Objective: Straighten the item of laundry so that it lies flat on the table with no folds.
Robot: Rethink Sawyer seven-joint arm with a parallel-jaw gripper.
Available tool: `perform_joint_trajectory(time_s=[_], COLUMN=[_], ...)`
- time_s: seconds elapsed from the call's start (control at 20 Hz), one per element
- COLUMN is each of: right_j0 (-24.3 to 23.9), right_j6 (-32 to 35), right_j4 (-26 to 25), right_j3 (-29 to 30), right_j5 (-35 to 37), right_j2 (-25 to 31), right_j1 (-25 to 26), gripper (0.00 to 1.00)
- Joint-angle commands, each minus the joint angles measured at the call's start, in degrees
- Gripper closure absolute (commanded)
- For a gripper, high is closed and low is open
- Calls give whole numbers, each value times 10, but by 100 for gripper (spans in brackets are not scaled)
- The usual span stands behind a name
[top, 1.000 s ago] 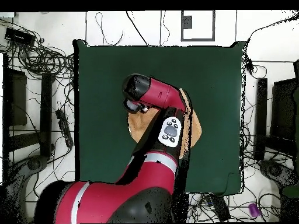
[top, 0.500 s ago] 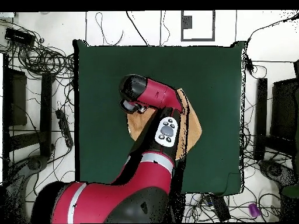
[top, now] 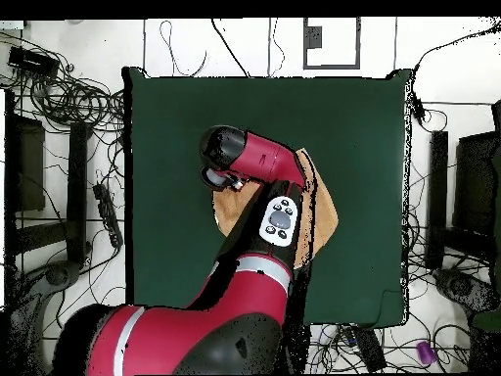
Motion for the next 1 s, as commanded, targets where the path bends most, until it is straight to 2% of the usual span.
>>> perform_joint_trajectory(time_s=[0.05, 0.3, 0.35, 1.0], right_j0=[15, 17, 18, 17], right_j6=[127, 130, 132, 155], right_j4=[19, 17, 17, 28], right_j3=[13, 14, 15, 18], right_j5=[11, 9, 8, 24], right_j2=[67, 63, 62, 61], right_j1=[2, 1, 1, 2], gripper=[0, 0, 100, 100])
